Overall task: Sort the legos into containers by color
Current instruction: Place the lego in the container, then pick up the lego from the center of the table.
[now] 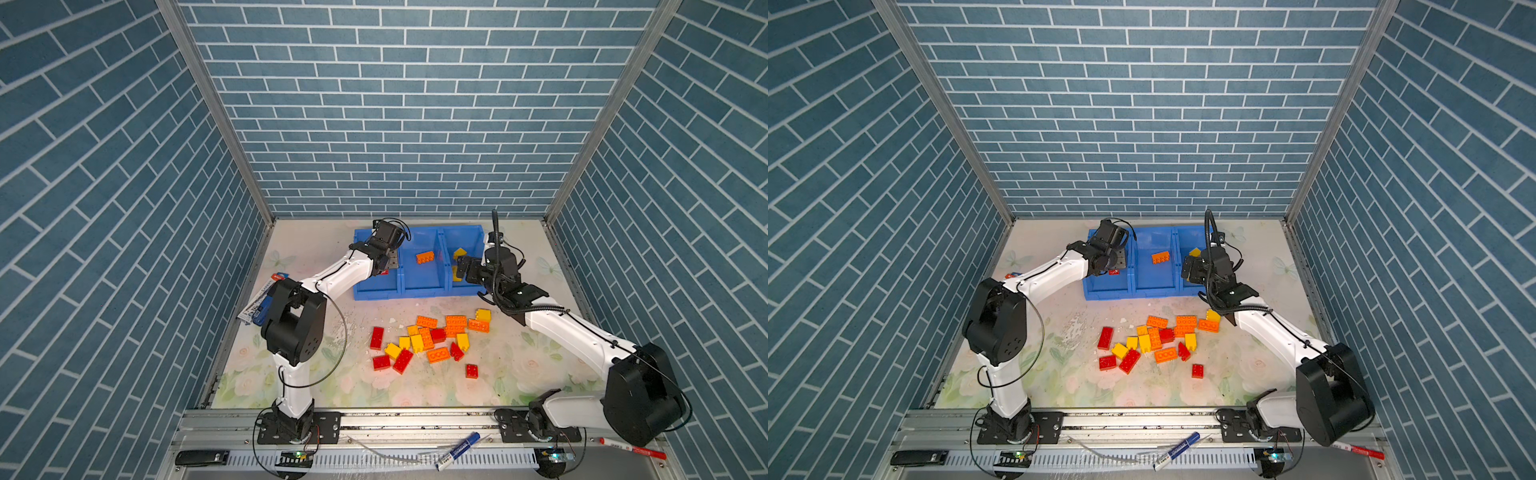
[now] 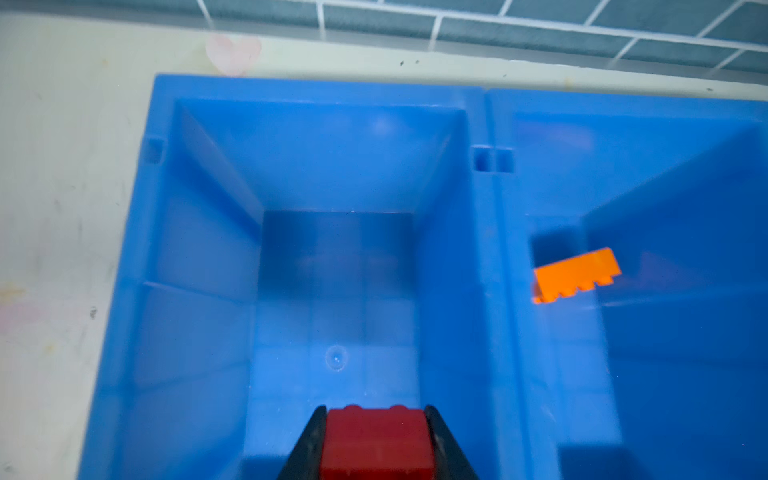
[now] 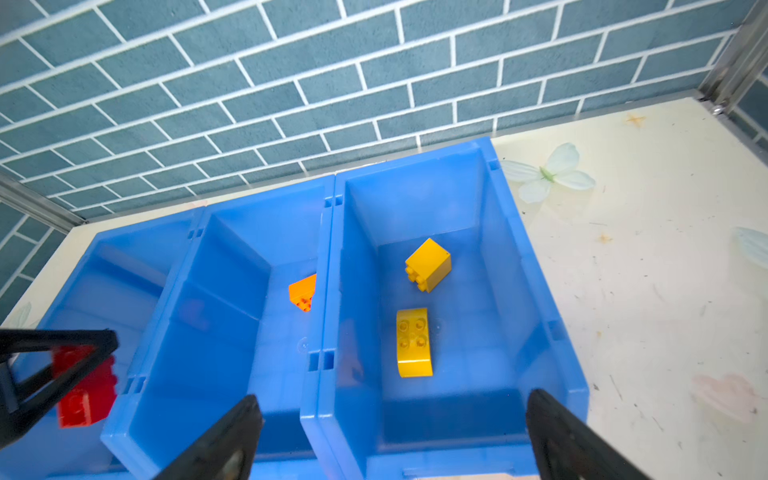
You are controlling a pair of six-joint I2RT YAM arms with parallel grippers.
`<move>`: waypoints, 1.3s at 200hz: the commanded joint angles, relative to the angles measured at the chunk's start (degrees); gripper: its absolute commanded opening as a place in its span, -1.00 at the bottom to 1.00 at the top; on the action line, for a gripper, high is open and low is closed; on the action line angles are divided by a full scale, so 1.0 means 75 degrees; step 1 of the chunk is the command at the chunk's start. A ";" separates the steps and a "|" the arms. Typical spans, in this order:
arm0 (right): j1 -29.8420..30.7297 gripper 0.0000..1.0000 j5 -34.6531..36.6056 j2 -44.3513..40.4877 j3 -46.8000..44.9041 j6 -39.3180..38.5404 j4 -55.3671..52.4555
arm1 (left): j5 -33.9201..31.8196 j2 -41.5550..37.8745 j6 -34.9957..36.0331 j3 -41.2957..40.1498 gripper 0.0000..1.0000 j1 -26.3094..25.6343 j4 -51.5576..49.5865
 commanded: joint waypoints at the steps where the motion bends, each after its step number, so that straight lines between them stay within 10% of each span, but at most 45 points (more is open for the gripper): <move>1: 0.0020 0.97 0.0374 -0.0272 -0.0261 -0.0252 -0.0068 | 0.0607 0.0431 -0.0451 0.0418 -0.51 0.0257 0.0003; 62: 0.0019 0.98 0.0769 -0.0291 -0.0272 -0.0156 -0.0731 | 0.1372 0.1246 -0.0489 0.1410 -0.18 0.0573 0.0037; 147: 0.0031 0.87 -0.1188 -0.0255 -0.0555 -0.0583 -0.1538 | 0.1653 0.0118 -0.0406 0.0604 0.98 0.0570 0.0746; 260: 0.0887 0.85 -0.1322 0.1471 0.0280 0.0892 -0.3600 | 0.2090 -0.2431 -0.0477 -0.1818 0.99 0.0570 0.1946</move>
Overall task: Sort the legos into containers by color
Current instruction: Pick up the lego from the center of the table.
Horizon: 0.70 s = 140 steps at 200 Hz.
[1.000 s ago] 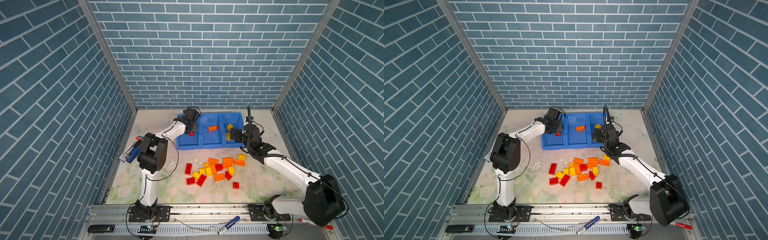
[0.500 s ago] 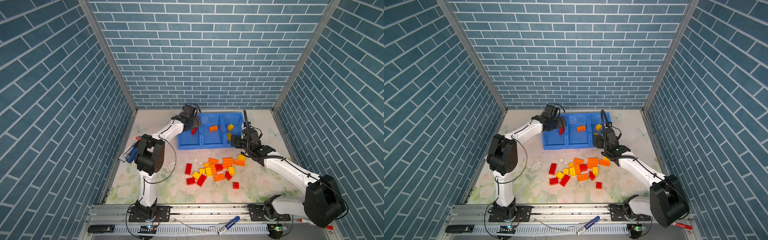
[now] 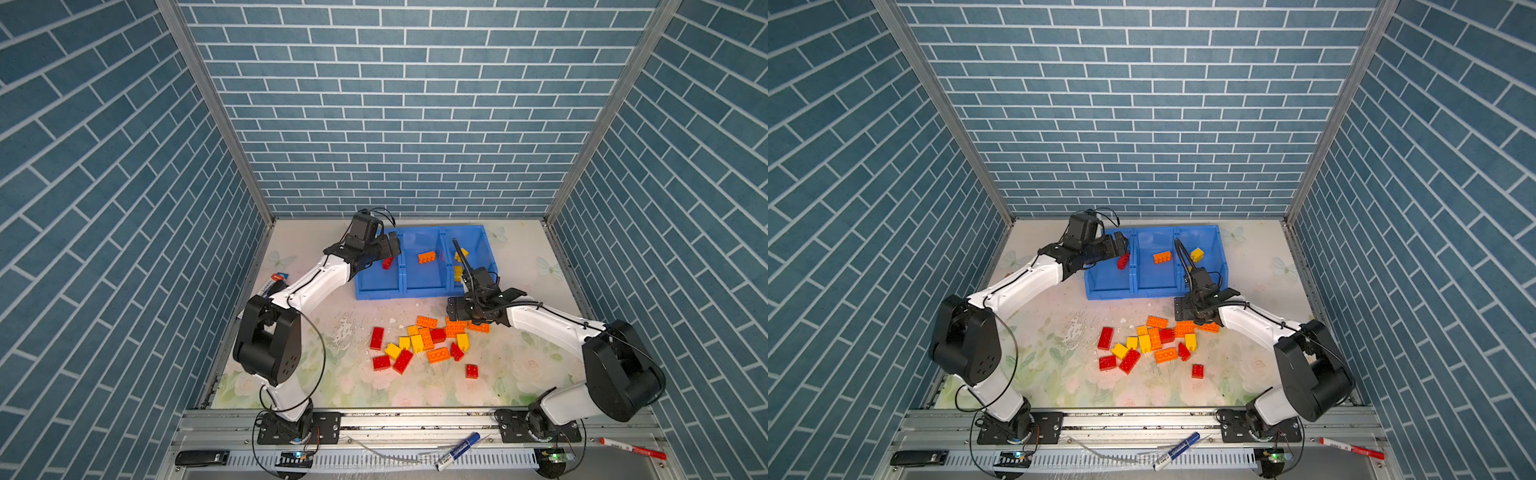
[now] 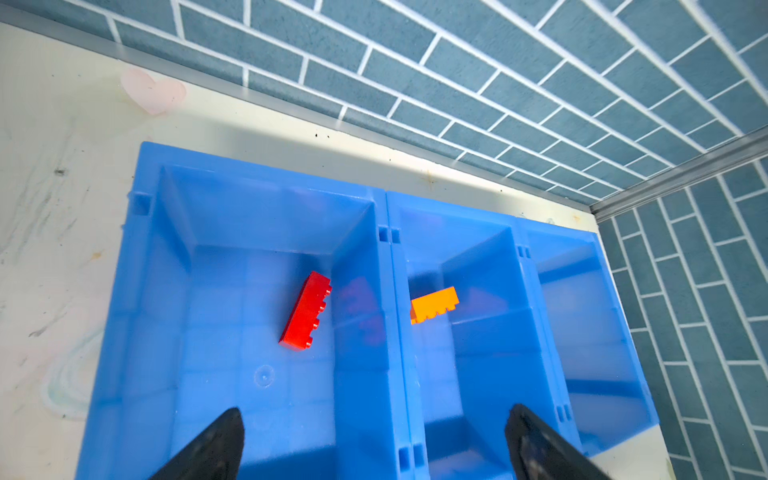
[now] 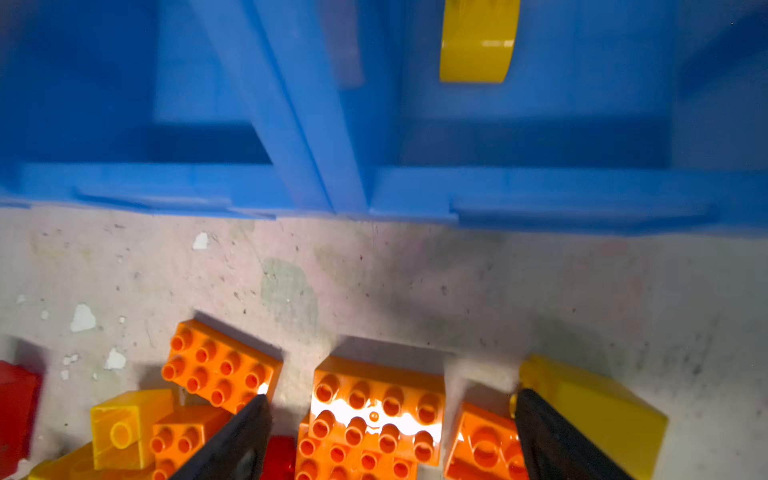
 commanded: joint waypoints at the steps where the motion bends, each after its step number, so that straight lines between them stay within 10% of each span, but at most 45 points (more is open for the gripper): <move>1: 0.0173 0.85 0.0322 0.0210 0.0403 0.0581 -0.0575 | -0.0132 -0.0506 0.0025 -0.0346 0.99 -0.0001 0.0222; 140: 0.0751 0.63 0.1107 0.1381 0.1009 0.0687 -0.0885 | -0.0410 -0.1178 0.0038 -0.1003 0.99 0.0010 0.0107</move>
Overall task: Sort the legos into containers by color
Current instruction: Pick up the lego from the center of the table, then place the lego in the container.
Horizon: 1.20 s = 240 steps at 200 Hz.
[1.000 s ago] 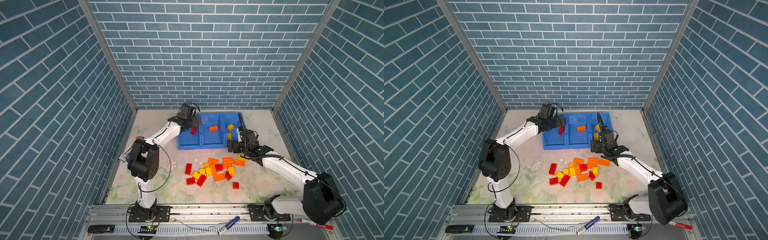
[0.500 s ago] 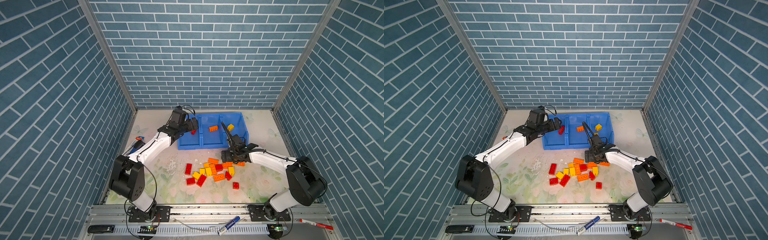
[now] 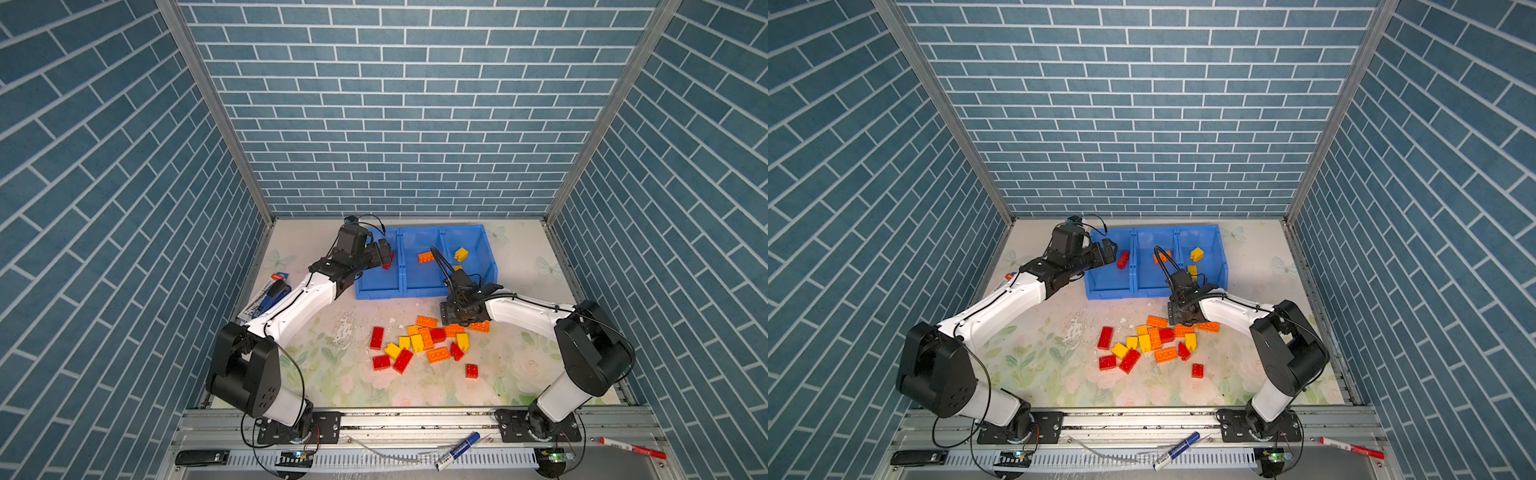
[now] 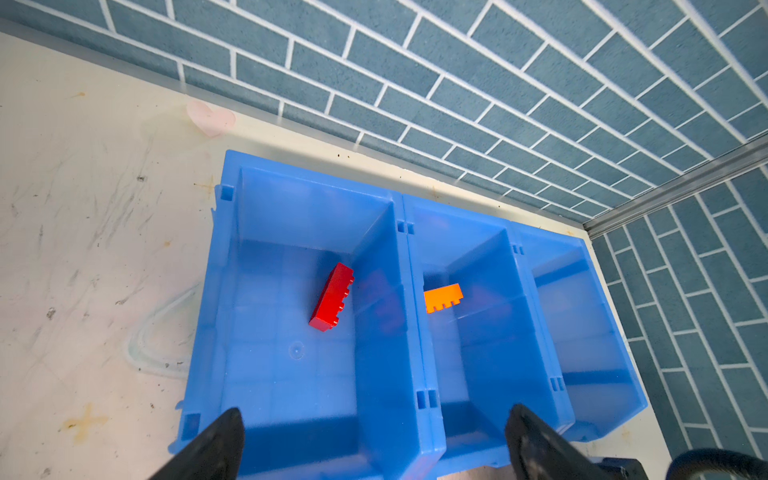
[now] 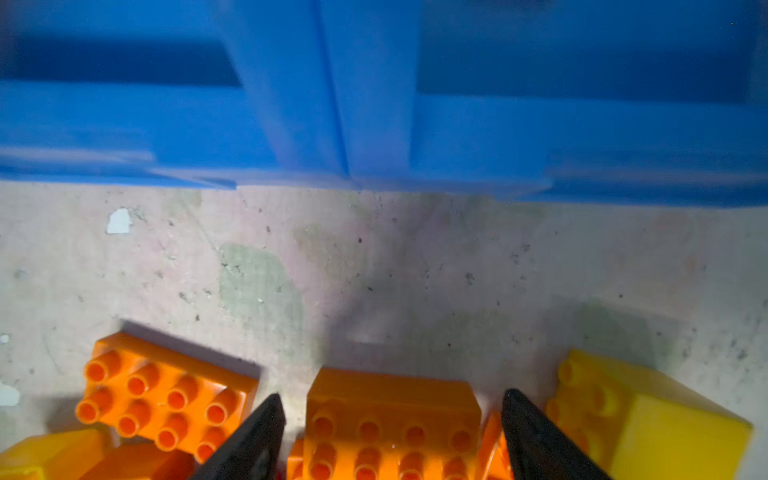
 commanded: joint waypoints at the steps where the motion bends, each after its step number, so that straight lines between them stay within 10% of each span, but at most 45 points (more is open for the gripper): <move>1: 0.0114 0.64 0.0271 0.0204 0.0294 0.0290 -0.0262 | 0.0025 0.0151 0.0040 0.0262 0.99 0.0016 -0.0226; 124: 0.0244 0.14 0.0444 0.0227 0.0409 -0.0267 -0.0112 | -0.0180 -0.0020 -0.0219 -0.0205 0.99 0.0011 0.0479; 240: 0.0285 -0.02 -0.1387 -0.0190 0.1137 -0.2396 0.2352 | -0.0296 -0.0046 -0.0171 -0.0110 0.99 0.0016 0.0027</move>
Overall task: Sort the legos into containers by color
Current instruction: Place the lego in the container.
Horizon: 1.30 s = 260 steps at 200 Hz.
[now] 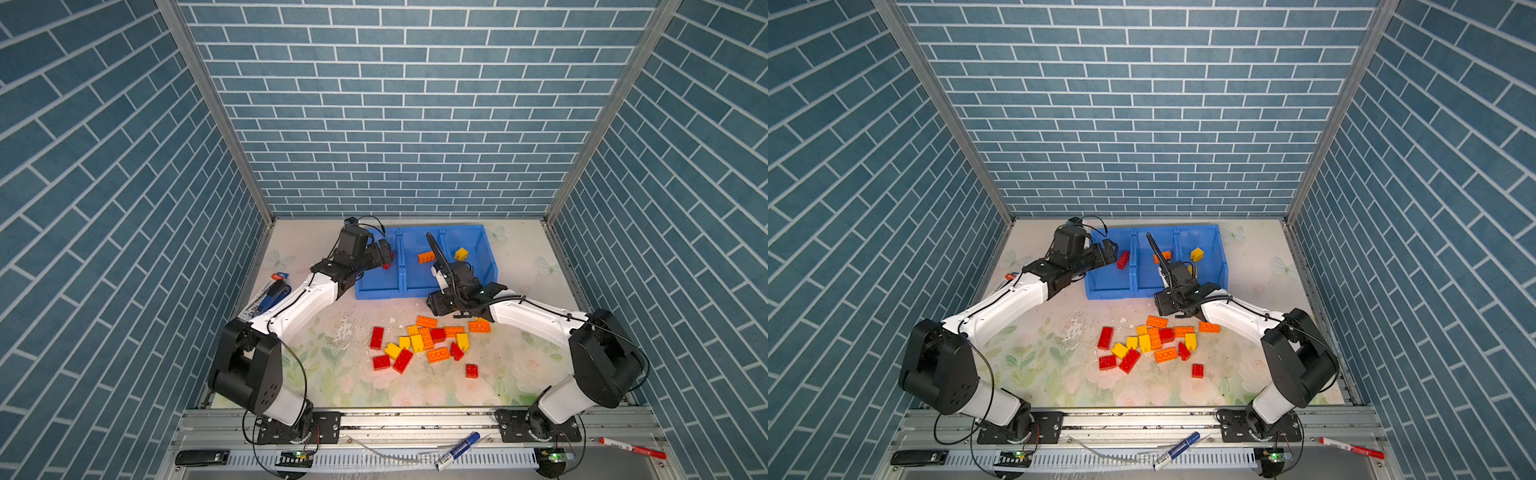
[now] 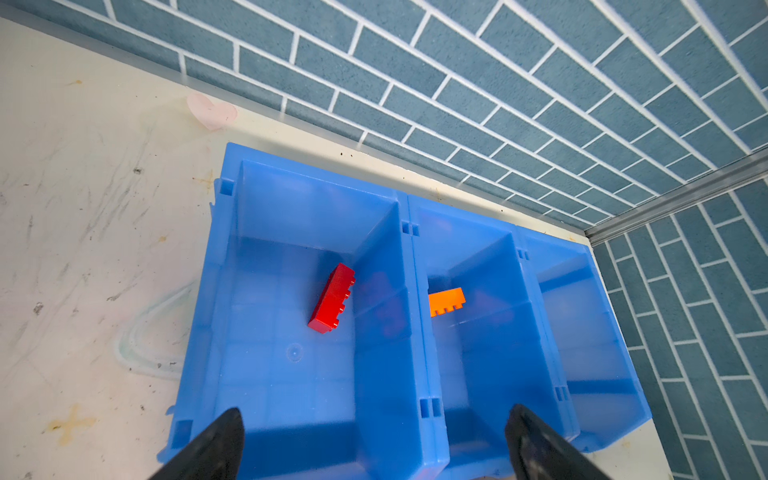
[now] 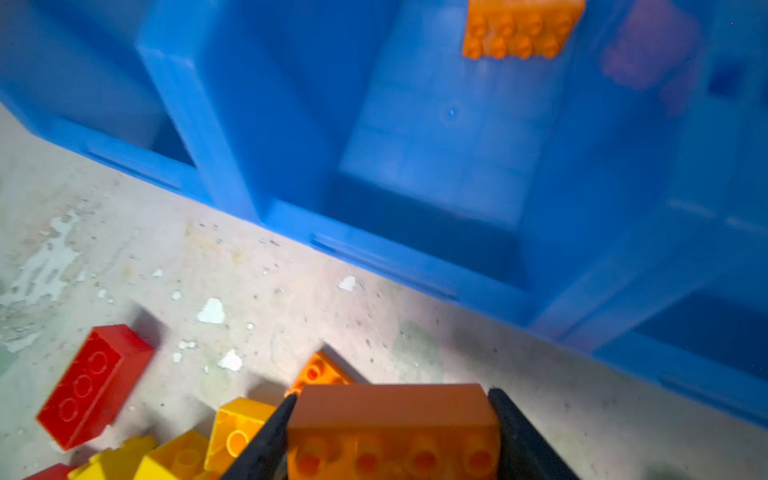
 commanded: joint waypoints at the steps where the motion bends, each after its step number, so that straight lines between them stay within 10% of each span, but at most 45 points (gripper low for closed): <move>1: -0.0007 -0.02 -0.0212 0.0386 0.0800 -0.0425 0.0677 | -0.0200 -0.0146 0.0027 0.0030 0.99 0.0013 -0.0291; 165: -0.0514 0.11 0.0572 0.3513 0.4881 -0.1291 -0.1563 | -0.0754 -0.0573 0.0476 -0.0228 0.99 0.0014 -0.0897; 260: -0.0481 0.39 0.0472 0.3540 0.5057 -0.1091 -0.1695 | -0.0952 -0.0528 0.0378 -0.0159 0.99 0.0014 -0.1205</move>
